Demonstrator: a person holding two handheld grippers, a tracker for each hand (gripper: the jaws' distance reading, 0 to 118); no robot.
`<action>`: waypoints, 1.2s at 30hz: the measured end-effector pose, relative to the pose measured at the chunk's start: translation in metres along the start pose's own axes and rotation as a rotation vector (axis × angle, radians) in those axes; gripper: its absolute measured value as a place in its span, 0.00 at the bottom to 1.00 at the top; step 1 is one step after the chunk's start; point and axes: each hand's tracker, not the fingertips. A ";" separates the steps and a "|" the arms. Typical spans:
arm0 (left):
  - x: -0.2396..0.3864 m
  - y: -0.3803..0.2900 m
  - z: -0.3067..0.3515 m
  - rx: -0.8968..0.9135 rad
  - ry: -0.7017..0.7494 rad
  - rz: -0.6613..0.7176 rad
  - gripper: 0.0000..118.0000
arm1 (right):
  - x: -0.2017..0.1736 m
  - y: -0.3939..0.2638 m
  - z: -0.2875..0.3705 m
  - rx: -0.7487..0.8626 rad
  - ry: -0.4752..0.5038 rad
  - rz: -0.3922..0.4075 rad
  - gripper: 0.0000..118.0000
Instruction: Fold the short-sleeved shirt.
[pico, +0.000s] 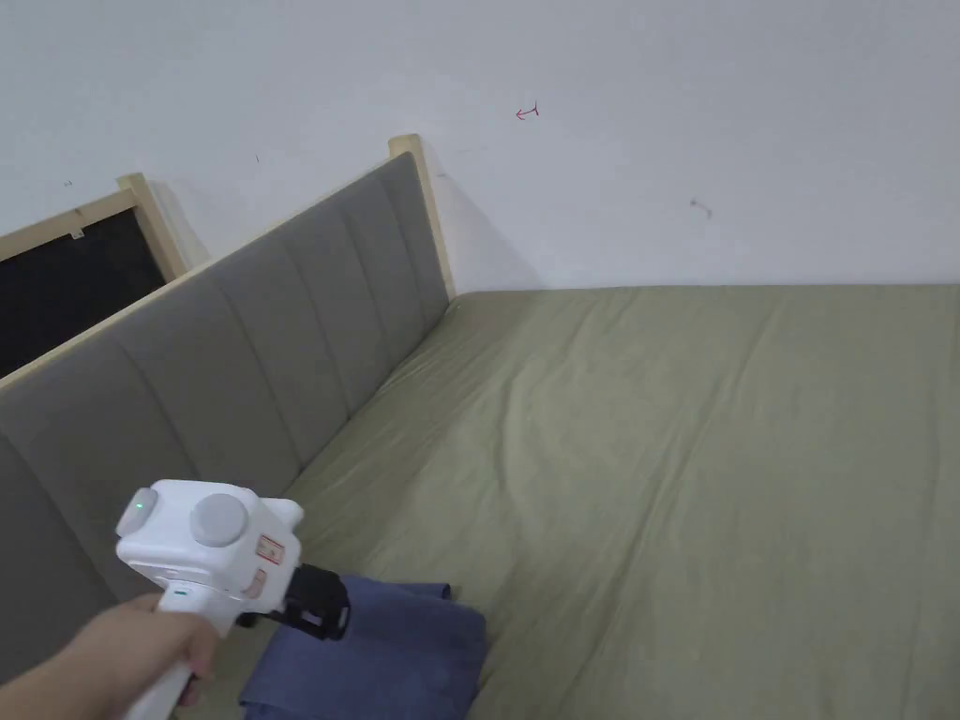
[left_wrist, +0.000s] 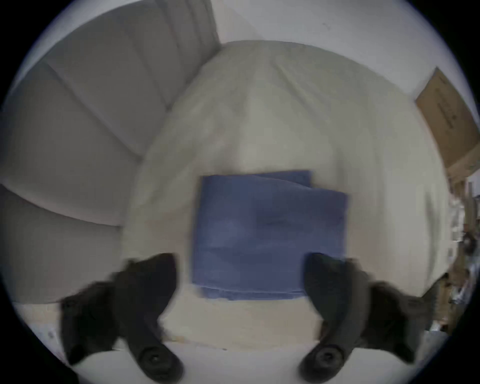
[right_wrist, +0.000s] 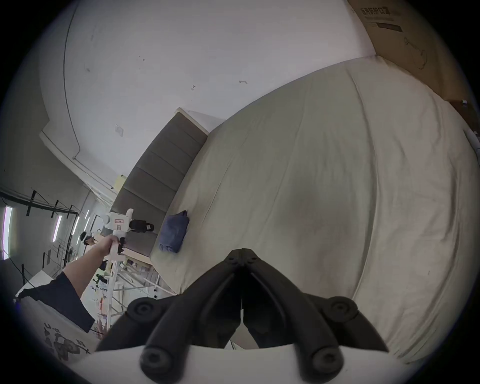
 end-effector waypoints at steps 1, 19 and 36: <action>0.019 -0.004 -0.005 0.018 -0.027 -0.017 0.00 | 0.001 0.000 0.001 -0.001 -0.004 -0.002 0.00; 0.385 -0.101 0.103 0.897 -0.327 -0.145 0.01 | -0.032 0.002 0.084 0.348 -0.320 0.153 0.00; 0.438 -0.125 0.170 1.279 -0.119 -0.135 0.01 | -0.108 0.001 0.129 0.937 -0.563 0.543 0.00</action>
